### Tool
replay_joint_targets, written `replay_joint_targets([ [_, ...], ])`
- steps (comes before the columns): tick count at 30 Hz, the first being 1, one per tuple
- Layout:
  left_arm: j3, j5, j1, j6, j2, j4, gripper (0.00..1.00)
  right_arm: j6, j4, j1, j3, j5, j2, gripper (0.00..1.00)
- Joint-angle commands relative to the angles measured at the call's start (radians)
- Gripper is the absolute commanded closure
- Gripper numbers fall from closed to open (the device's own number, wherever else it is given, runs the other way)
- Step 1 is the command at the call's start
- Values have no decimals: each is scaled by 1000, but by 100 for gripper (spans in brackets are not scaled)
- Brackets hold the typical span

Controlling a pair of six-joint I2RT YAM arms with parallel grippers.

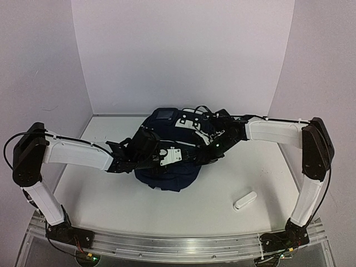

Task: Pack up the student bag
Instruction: Zip the student bag at the center of the board.

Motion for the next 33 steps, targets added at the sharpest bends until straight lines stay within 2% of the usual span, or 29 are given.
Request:
replay_joint_targets([
  [1,-47,-39,27,-23,-112,-29,100,-77,-69,-86,-8,98,-47,100],
  [9,-91,-31,27,-55,-150,-48,100,-145,-79,-184,59,161,42,100],
  [23,-164,-33,27,-93,-223,-94,100,-142,-77,-288,231,218,196,100],
  [33,-201,-68,61,-96,-241,-67,100,-125,-76,-344,219,270,194,100],
])
